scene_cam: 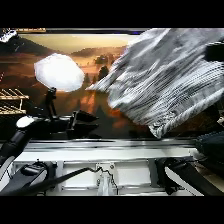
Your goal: Fold the clothes and pants, and hang the long-sleeved shirts on hangers.
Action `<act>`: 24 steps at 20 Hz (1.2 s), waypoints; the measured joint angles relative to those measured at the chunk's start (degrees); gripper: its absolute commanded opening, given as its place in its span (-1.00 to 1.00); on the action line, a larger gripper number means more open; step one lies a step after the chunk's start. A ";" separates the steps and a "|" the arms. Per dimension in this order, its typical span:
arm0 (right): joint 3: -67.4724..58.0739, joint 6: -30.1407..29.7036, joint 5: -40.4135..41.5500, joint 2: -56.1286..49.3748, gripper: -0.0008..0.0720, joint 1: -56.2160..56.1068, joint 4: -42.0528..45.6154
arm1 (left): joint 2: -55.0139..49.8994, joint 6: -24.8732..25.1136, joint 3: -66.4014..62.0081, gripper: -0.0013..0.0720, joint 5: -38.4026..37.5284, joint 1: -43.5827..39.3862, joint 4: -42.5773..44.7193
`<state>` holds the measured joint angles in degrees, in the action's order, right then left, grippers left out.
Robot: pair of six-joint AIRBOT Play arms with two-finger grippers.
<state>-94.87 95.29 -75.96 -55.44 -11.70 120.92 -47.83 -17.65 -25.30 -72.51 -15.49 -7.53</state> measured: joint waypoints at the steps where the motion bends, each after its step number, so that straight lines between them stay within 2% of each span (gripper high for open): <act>1: -0.59 0.94 0.35 0.00 -0.91 3.28 0.72 | 0.00 0.00 0.00 0.30 1.62 -1.73 0.79; 3: -2.58 2.58 1.27 0.00 -0.91 10.54 1.90 | 0.00 -0.46 0.09 0.23 3.61 -4.35 1.88; 4: -3.80 3.43 1.92 -0.02 -0.91 13.92 2.51 | 0.00 -0.85 0.13 0.01 4.31 -5.33 2.34; 5: -5.11 4.44 2.89 -0.02 -0.92 17.31 2.97 | 0.00 -1.03 0.17 -0.01 4.74 -6.16 2.91; 9: -10.01 8.46 9.60 -0.31 -0.92 30.91 3.65 | 0.00 -1.77 0.22 0.01 6.43 -7.58 4.44; 14: -14.95 12.41 14.16 -3.43 -0.92 43.98 2.45 | 0.00 -1.99 0.22 0.01 8.11 -8.00 5.11; 24: -21.38 16.72 20.90 -12.81 -0.92 56.94 -0.39 | -1.36 -2.14 0.22 0.01 11.61 -8.04 5.64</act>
<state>-116.25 112.01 -55.07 -68.25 45.23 120.53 -49.19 -19.79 -25.08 -60.90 -23.53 -1.89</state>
